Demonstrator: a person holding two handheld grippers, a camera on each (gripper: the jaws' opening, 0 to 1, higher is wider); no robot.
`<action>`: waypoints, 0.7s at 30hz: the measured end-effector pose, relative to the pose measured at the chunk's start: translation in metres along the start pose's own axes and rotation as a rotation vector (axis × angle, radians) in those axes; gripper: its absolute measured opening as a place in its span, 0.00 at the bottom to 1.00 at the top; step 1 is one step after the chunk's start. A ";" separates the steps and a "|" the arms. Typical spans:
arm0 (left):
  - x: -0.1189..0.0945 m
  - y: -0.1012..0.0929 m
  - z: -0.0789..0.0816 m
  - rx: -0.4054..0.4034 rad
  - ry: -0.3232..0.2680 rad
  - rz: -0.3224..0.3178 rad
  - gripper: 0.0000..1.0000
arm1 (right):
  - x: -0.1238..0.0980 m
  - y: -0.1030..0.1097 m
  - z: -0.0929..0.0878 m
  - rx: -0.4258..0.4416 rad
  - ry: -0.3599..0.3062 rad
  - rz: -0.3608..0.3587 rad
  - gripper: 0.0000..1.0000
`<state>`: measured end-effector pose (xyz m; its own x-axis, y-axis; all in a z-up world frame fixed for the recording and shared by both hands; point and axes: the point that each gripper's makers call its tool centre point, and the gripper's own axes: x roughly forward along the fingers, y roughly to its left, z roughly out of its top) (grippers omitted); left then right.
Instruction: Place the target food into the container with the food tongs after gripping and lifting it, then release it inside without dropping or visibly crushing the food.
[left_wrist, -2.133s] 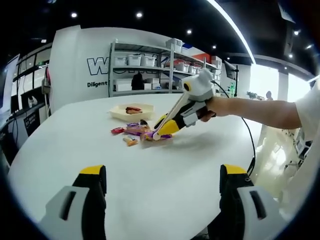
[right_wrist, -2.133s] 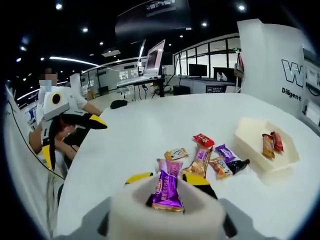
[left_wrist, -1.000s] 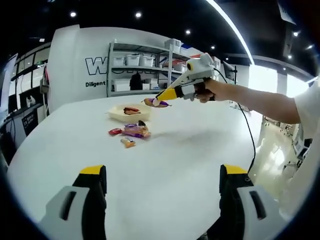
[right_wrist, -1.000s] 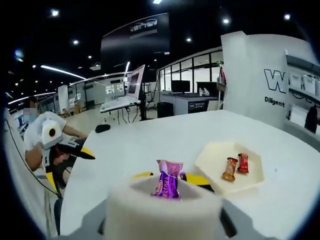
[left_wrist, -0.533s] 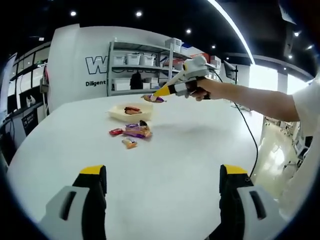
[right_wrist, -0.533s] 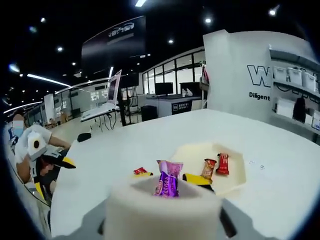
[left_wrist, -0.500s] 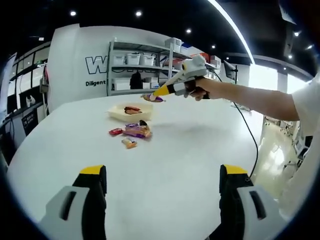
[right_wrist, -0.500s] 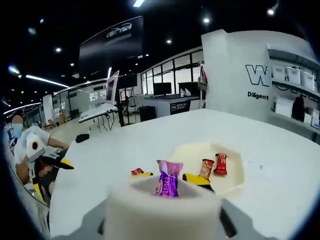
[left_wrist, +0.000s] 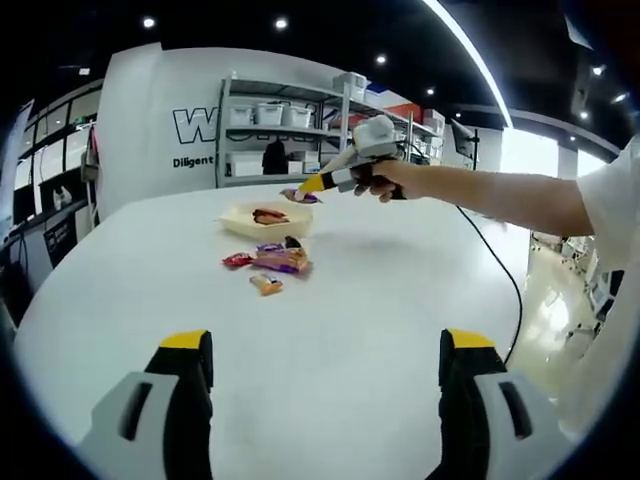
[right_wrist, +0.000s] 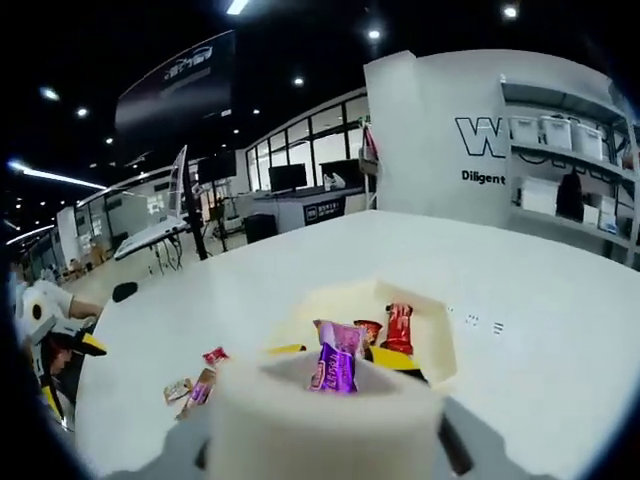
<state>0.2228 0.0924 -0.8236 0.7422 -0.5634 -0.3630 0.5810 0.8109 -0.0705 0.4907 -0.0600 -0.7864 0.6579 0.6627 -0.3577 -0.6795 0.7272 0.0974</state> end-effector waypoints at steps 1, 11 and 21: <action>0.000 0.000 0.000 0.000 0.000 0.000 0.93 | 0.001 -0.001 0.000 0.004 -0.002 0.002 0.16; 0.001 0.011 -0.001 -0.007 0.009 0.018 0.93 | 0.031 -0.033 -0.014 0.037 0.038 -0.097 0.16; 0.004 0.017 -0.005 -0.010 0.024 0.026 0.92 | 0.043 -0.042 -0.029 0.002 0.070 -0.113 0.16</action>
<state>0.2334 0.1048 -0.8312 0.7487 -0.5380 -0.3873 0.5579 0.8269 -0.0700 0.5386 -0.0675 -0.8326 0.7056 0.5626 -0.4307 -0.6018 0.7968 0.0548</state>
